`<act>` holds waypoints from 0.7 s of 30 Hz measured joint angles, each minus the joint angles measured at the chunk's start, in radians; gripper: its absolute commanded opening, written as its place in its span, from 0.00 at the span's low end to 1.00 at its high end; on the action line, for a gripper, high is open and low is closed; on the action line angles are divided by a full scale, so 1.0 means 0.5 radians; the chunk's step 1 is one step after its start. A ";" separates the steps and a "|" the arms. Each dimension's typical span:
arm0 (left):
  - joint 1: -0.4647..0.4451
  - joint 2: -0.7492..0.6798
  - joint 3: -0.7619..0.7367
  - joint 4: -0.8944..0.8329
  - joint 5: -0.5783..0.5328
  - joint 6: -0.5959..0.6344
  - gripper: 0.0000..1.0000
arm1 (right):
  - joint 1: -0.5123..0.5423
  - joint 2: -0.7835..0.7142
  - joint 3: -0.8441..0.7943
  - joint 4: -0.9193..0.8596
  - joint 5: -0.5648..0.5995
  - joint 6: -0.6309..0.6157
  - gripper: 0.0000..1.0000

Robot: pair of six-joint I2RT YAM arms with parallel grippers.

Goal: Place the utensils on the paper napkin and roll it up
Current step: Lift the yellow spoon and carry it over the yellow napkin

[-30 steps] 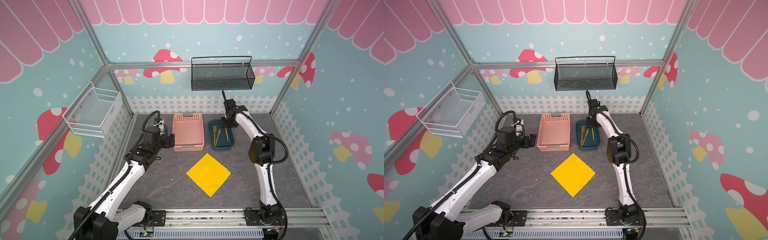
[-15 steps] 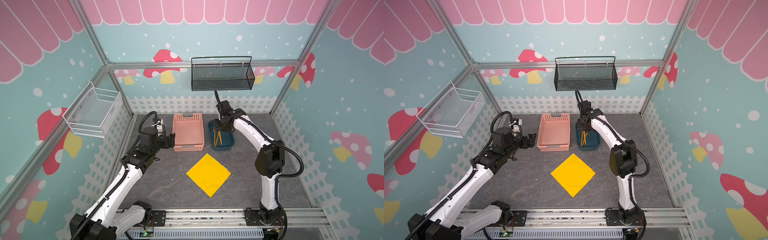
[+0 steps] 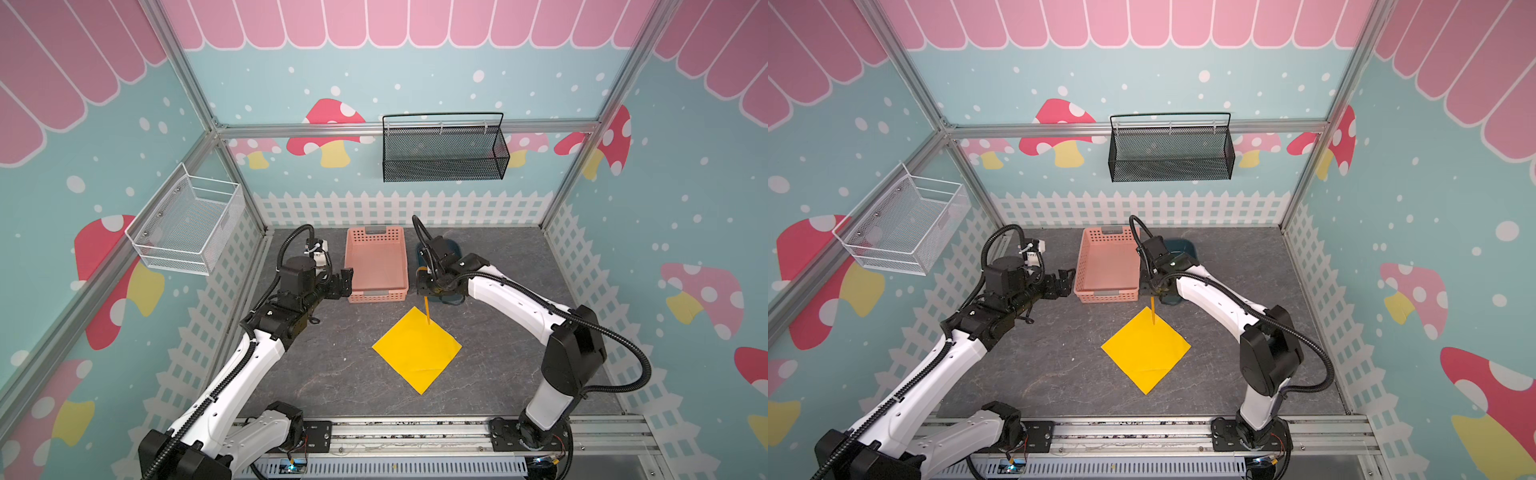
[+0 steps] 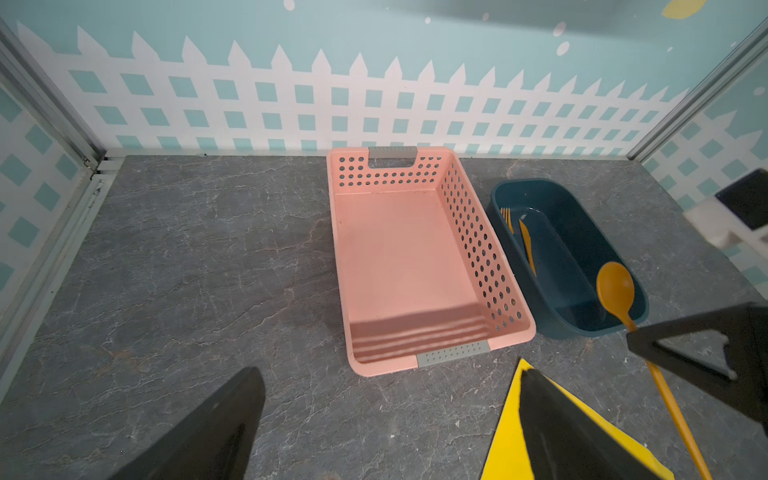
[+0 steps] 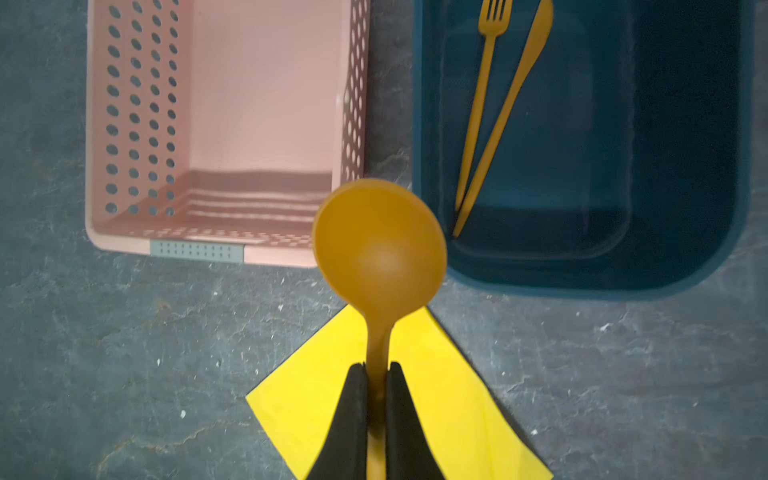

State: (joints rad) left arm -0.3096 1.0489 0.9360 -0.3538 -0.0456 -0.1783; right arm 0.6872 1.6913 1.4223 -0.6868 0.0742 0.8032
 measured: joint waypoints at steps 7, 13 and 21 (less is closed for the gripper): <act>0.000 -0.006 0.000 0.001 0.029 -0.011 0.97 | 0.228 -0.121 -0.418 0.201 0.000 0.306 0.02; 0.000 -0.016 0.000 -0.001 0.071 -0.040 0.97 | 0.342 -0.126 -0.649 0.362 -0.026 0.465 0.02; 0.000 -0.026 0.000 -0.005 0.087 -0.050 0.97 | 0.395 -0.066 -0.723 0.590 -0.024 0.520 0.02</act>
State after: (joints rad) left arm -0.3096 1.0359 0.9360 -0.3561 -0.0021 -0.2031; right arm 0.8848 1.6581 1.0607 -0.3920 0.0624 1.0634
